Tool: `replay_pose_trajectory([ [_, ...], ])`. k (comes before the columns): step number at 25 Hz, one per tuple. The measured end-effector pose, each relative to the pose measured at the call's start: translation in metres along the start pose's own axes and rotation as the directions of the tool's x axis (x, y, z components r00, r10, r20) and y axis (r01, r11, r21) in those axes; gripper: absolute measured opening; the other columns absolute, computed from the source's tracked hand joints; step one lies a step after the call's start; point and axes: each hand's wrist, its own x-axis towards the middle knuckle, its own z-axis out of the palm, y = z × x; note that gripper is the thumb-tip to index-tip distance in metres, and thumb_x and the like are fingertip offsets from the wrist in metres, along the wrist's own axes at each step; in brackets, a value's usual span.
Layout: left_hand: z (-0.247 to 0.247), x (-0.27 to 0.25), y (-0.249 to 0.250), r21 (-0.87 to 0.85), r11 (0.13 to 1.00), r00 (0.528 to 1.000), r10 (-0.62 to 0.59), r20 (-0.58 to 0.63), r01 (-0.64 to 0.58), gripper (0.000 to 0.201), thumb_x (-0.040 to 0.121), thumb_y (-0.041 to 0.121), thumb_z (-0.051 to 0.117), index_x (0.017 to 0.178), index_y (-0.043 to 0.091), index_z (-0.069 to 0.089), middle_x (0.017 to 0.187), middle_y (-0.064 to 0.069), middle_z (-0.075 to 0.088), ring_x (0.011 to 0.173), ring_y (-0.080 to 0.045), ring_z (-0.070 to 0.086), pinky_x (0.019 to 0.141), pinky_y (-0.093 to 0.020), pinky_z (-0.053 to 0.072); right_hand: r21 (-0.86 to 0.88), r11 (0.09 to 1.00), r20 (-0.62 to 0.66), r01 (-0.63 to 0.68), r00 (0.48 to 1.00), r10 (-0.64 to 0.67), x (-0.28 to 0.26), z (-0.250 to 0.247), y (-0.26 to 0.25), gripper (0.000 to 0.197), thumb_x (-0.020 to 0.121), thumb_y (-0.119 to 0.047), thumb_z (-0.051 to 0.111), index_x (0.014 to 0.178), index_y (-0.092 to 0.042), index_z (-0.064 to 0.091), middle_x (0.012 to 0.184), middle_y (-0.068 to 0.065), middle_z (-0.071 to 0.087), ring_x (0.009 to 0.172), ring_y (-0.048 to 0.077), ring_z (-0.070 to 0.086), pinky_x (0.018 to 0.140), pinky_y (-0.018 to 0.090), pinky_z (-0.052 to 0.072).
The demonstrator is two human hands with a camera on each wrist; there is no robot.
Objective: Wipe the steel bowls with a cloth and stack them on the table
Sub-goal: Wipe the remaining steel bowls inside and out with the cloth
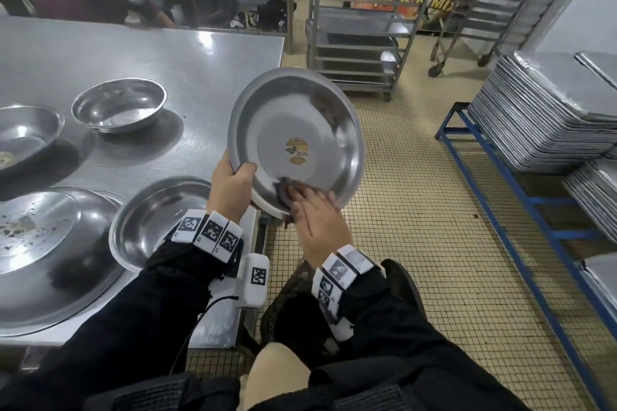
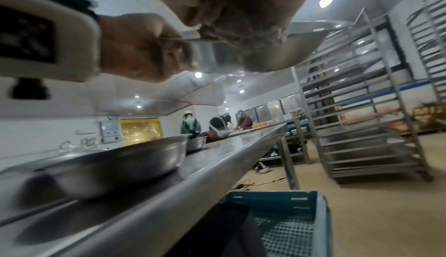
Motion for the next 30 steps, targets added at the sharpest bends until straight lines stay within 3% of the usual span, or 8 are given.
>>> replay_pose_trajectory([
  [3, 0.001, -0.005, -0.005, 0.008, 1.000, 0.999, -0.025, 0.036, 0.025, 0.022, 0.085, 0.013, 0.049, 0.100, 0.024, 0.060, 0.095, -0.014, 0.064, 0.091, -0.036, 0.062, 0.083, -0.051, 0.052, -0.242, 0.963, 0.017, -0.117, 0.992, 0.125, 0.016, -0.017, 0.046, 0.048, 0.100, -0.036, 0.017, 0.143, -0.023, 0.034, 0.154, -0.004, 0.025, 0.145, 0.015, 0.008, 0.117, 0.046, -0.002],
  [6, 0.006, -0.011, -0.010, 0.003, 0.998, 0.997, -0.058, 0.059, 0.058, 0.024, 0.089, 0.007, 0.048, 0.099, 0.025, 0.061, 0.098, -0.015, 0.067, 0.094, -0.034, 0.064, 0.087, -0.048, 0.052, -0.215, 0.969, -0.139, -0.123, 0.986, 0.095, 0.030, -0.031, 0.072, 0.053, 0.097, -0.019, 0.040, 0.148, -0.017, 0.023, 0.157, 0.001, 0.011, 0.144, 0.019, -0.002, 0.117, 0.050, 0.013],
  [8, 0.009, -0.011, -0.012, -0.009, 0.998, 0.995, -0.065, 0.069, 0.066, 0.024, 0.090, 0.007, 0.048, 0.101, 0.024, 0.061, 0.099, -0.015, 0.067, 0.093, -0.033, 0.065, 0.084, -0.046, 0.054, -0.132, 0.983, -0.280, -0.127, 0.956, 0.086, 0.037, -0.036, 0.078, 0.059, 0.094, -0.012, 0.046, 0.148, -0.012, 0.022, 0.157, 0.007, 0.013, 0.144, 0.026, 0.006, 0.114, 0.044, 0.020],
  [12, 0.008, -0.009, -0.010, -0.074, 0.991, 0.989, -0.105, 0.106, 0.113, 0.025, 0.092, 0.005, 0.046, 0.115, 0.012, 0.056, 0.084, -0.012, 0.063, 0.065, -0.022, 0.065, 0.049, -0.034, 0.054, 0.063, 0.979, -0.386, -0.193, 0.900, 0.202, 0.044, -0.052, 0.080, 0.059, 0.097, -0.016, 0.047, 0.149, -0.012, 0.019, 0.153, 0.009, 0.027, 0.138, 0.023, 0.031, 0.101, 0.023, 0.032],
  [17, 0.011, -0.008, -0.014, -0.112, 0.985, 0.985, -0.116, 0.127, 0.131, 0.026, 0.093, 0.004, 0.045, 0.118, 0.008, 0.055, 0.081, -0.009, 0.062, 0.063, -0.022, 0.063, 0.043, -0.030, 0.049, 0.416, 0.831, -0.358, -0.369, 0.773, 0.523, 0.048, -0.057, 0.075, 0.033, 0.098, -0.025, 0.046, 0.123, -0.004, 0.049, 0.101, 0.008, 0.060, 0.097, 0.026, 0.061, 0.072, 0.024, 0.039],
  [25, 0.039, -0.008, -0.025, -0.196, 0.974, 0.993, -0.103, 0.056, 0.112, 0.025, 0.090, 0.014, 0.050, 0.109, 0.028, 0.058, 0.095, -0.009, 0.064, 0.084, -0.029, 0.062, 0.078, -0.045, 0.054, 0.777, 0.503, -0.196, -0.378, 0.614, 0.764, 0.039, -0.044, 0.049, 0.021, 0.096, -0.032, 0.048, 0.100, -0.012, 0.045, 0.083, -0.005, 0.056, 0.069, 0.009, 0.056, 0.054, 0.019, 0.041],
  [28, 0.032, -0.008, -0.021, -0.133, 0.986, 0.978, -0.069, 0.195, 0.096, 0.019, 0.095, 0.026, 0.052, 0.114, 0.026, 0.057, 0.102, -0.007, 0.068, 0.092, -0.026, 0.066, 0.093, -0.051, 0.052, 0.743, 0.556, -0.204, -0.373, 0.665, 0.718, 0.039, -0.063, 0.058, 0.018, 0.096, -0.030, 0.049, 0.099, -0.012, 0.046, 0.082, -0.006, 0.054, 0.071, 0.009, 0.055, 0.059, 0.020, 0.043],
  [30, 0.017, -0.001, -0.024, -0.272, 0.954, 0.944, -0.032, 0.329, 0.128, 0.043, 0.094, 0.041, 0.049, 0.127, 0.013, 0.056, 0.113, -0.014, 0.066, 0.101, -0.032, 0.063, 0.098, -0.055, 0.046, 0.658, 0.639, -0.169, -0.399, 0.748, 0.641, 0.040, -0.084, 0.069, 0.020, 0.096, -0.031, 0.049, 0.101, -0.011, 0.049, 0.084, -0.004, 0.054, 0.076, 0.014, 0.056, 0.066, 0.025, 0.047],
])
